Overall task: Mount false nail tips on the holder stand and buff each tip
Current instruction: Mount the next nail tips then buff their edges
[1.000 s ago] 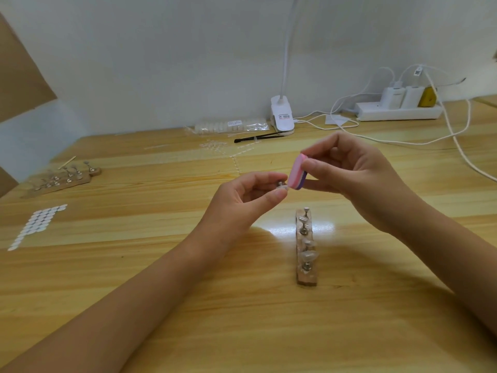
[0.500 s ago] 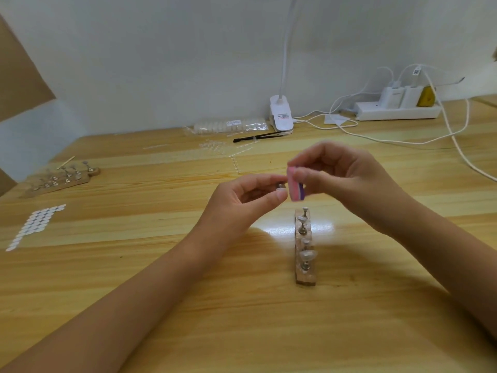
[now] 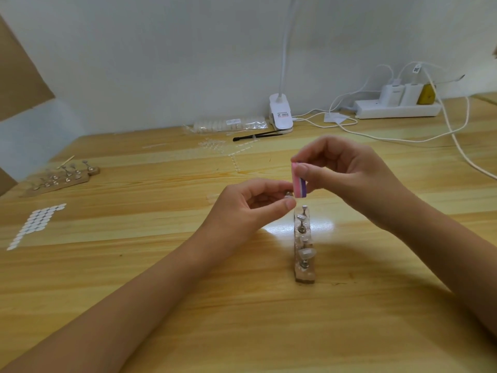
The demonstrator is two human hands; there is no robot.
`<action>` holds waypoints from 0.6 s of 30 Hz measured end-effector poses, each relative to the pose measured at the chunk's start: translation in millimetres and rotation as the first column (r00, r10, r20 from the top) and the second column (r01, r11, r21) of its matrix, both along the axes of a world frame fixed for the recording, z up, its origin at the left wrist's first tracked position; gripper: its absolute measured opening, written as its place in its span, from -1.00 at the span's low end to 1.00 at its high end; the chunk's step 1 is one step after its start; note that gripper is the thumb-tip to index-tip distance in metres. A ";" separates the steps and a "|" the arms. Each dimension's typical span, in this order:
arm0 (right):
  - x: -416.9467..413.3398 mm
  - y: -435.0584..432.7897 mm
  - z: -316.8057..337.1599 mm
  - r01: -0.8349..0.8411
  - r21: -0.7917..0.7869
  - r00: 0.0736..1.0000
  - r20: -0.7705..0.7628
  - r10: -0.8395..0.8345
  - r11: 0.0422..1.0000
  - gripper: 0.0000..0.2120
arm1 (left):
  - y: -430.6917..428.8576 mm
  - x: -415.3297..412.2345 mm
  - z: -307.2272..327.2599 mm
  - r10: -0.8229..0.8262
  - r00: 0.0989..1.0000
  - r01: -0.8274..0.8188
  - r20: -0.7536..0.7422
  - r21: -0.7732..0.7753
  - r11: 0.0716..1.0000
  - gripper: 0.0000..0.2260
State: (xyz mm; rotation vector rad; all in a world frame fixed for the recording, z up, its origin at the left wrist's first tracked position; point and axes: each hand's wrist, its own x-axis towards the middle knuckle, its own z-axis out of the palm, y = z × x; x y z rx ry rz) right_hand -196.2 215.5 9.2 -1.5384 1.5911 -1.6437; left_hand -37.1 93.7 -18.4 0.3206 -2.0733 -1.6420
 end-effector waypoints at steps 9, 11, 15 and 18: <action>-0.5 6.5 5.5 -0.078 0.135 0.989 -0.118 0.094 0.988 -0.77 | -9.0 2.0 3.8 0.037 0.999 -0.034 -0.036 0.098 0.995 -0.70; 4.1 4.3 1.8 -0.081 0.118 0.990 -0.105 0.094 0.990 -0.77 | -7.8 1.8 4.2 0.008 0.998 -0.002 -0.056 0.111 0.994 -0.74; 8.9 0.2 -2.5 -0.051 0.076 0.996 -0.068 0.056 0.996 -0.76 | -9.2 1.9 4.7 0.002 0.998 0.005 -0.055 0.122 0.993 -0.74; 10.5 -0.8 -5.1 -0.030 0.054 0.998 -0.058 0.033 0.998 -0.75 | -9.4 1.8 4.4 0.001 0.999 0.004 -0.045 0.113 0.994 -0.74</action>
